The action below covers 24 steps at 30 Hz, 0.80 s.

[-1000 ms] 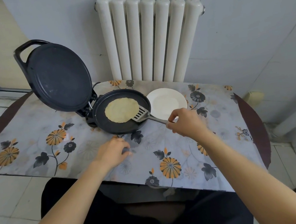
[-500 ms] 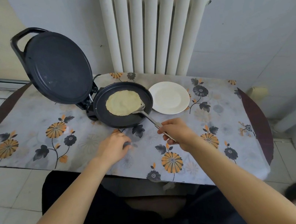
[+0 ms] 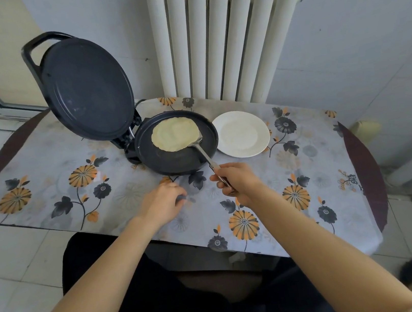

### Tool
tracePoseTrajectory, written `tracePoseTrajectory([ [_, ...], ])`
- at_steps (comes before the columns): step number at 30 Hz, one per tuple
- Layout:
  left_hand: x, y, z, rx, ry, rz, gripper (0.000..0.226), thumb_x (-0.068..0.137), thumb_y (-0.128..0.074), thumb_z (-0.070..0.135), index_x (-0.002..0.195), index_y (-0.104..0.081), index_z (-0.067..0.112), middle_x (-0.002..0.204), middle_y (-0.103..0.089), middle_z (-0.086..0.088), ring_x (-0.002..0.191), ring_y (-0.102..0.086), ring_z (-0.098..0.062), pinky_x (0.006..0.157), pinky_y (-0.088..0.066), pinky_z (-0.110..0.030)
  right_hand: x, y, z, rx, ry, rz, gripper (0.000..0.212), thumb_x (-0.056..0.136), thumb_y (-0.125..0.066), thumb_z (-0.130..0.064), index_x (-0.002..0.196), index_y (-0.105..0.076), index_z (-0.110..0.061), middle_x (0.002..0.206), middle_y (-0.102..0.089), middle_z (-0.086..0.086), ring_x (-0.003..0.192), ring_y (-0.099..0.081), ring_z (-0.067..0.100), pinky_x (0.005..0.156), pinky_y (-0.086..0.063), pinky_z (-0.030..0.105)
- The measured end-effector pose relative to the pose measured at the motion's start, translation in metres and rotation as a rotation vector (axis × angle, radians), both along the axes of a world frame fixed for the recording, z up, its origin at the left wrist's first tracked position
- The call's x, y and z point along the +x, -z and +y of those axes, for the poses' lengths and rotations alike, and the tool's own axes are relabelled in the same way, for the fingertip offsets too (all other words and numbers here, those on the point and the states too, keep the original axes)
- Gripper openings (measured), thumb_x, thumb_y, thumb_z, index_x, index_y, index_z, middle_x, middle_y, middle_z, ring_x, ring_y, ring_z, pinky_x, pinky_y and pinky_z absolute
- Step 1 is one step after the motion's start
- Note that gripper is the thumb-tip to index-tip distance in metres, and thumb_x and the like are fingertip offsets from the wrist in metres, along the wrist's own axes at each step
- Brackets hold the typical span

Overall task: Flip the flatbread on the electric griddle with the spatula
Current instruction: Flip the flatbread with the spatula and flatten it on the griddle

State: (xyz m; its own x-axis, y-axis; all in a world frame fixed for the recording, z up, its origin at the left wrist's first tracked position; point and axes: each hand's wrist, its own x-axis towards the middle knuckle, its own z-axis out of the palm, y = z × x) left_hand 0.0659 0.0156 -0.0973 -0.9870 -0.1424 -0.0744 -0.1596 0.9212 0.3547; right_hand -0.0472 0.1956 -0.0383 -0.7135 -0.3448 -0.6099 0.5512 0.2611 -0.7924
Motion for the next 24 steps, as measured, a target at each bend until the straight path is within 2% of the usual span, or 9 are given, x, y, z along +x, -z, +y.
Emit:
tracePoseTrajectory([
  [6,-0.001,0.001,0.0,-0.006,-0.011,-0.009,0.019,0.093,-0.063,0.022,0.109,-0.072,0.018,0.105,-0.066,0.004,0.105,-0.056,-0.017,0.072,-0.057,-0.042,-0.003,0.003,-0.004,-0.028,0.063,-0.044,0.019,0.104,-0.048,0.001,0.12,-0.058,0.004,0.081,-0.061,0.012,0.049,-0.039,0.012,0.033,-0.028,0.017],
  [11,0.0,0.003,-0.001,0.009,-0.01,0.0,0.019,0.092,-0.064,0.022,0.109,-0.072,0.018,0.105,-0.067,0.003,0.102,-0.059,-0.018,0.073,-0.057,-0.043,0.0,0.011,0.001,-0.137,0.12,-0.131,0.026,0.106,-0.046,-0.001,0.128,-0.055,0.008,0.079,-0.056,0.01,0.046,-0.037,0.01,0.032,-0.026,0.016],
  [17,0.0,0.004,-0.001,0.022,-0.01,0.01,0.019,0.092,-0.064,0.021,0.108,-0.073,0.018,0.104,-0.067,0.004,0.1,-0.059,-0.017,0.073,-0.057,-0.043,0.002,0.005,0.009,-0.267,0.158,-0.174,0.017,0.106,-0.043,-0.003,0.112,-0.057,0.004,0.078,-0.054,0.009,0.044,-0.034,0.008,0.032,-0.024,0.015],
  [19,0.0,0.003,-0.001,0.022,-0.009,0.011,0.019,0.091,-0.064,0.021,0.108,-0.073,0.017,0.103,-0.067,0.003,0.099,-0.059,-0.017,0.072,-0.057,-0.043,0.002,0.0,0.01,-0.253,0.17,-0.087,0.015,0.105,-0.046,-0.003,0.104,-0.06,0.002,0.079,-0.055,0.01,0.043,-0.035,0.008,0.032,-0.026,0.016],
  [21,0.0,0.002,0.0,0.012,-0.007,0.018,0.018,0.092,-0.064,0.022,0.107,-0.073,0.017,0.102,-0.067,0.004,0.1,-0.058,-0.017,0.071,-0.057,-0.042,0.004,-0.003,0.011,-0.191,0.162,0.091,0.017,0.105,-0.049,-0.007,0.098,-0.063,-0.004,0.08,-0.057,0.008,0.044,-0.038,0.008,0.036,-0.03,0.018],
  [22,0.001,0.002,0.0,0.008,-0.008,0.022,0.018,0.092,-0.065,0.023,0.107,-0.073,0.018,0.102,-0.067,0.004,0.1,-0.058,-0.017,0.07,-0.057,-0.042,0.005,-0.003,0.011,-0.118,0.139,0.24,0.018,0.106,-0.049,-0.009,0.096,-0.065,-0.007,0.079,-0.058,0.006,0.047,-0.041,0.01,0.04,-0.033,0.021],
  [24,0.001,0.002,0.0,0.001,-0.012,0.021,0.019,0.092,-0.065,0.024,0.108,-0.073,0.019,0.104,-0.067,0.004,0.103,-0.058,-0.017,0.071,-0.057,-0.042,0.007,-0.001,0.01,0.09,0.022,0.666,0.018,0.105,-0.048,-0.01,0.101,-0.065,-0.007,0.08,-0.06,0.008,0.061,-0.051,0.021,0.053,-0.037,0.03],
])
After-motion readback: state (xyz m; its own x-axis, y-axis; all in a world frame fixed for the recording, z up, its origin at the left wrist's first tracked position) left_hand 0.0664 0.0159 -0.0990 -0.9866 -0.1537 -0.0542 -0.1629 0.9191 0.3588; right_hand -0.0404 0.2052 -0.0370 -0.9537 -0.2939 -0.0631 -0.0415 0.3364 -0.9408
